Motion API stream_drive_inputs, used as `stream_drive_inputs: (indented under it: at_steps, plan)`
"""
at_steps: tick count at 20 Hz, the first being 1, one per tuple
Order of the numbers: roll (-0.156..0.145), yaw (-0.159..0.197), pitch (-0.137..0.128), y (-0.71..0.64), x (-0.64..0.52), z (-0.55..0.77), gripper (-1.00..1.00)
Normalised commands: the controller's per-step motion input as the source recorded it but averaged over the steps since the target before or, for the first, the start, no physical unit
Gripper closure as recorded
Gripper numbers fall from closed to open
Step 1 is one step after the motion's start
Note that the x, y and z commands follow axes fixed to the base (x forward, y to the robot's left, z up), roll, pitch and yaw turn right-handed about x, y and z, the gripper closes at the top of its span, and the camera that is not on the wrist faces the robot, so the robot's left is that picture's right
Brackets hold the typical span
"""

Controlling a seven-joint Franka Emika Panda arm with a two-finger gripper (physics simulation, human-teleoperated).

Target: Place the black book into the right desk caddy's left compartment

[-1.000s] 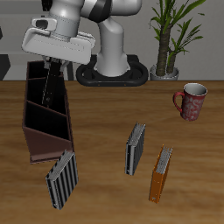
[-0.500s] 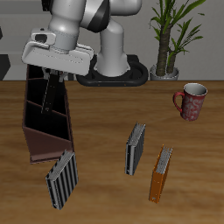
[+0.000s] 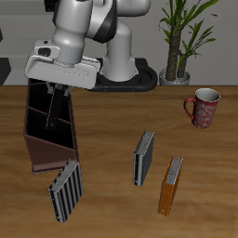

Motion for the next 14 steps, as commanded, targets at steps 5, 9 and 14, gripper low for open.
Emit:
stream_drive_inputs:
  at_steps: [5,9,14]
  plan:
    - [0.001,0.006,-0.005,-0.01,0.06,-0.1,1.0]
    - [0.003,0.017,-0.002,-0.02,0.05,-0.17,1.0]
    - [-0.005,-0.025,0.034,-0.03,0.09,-0.27,1.0]
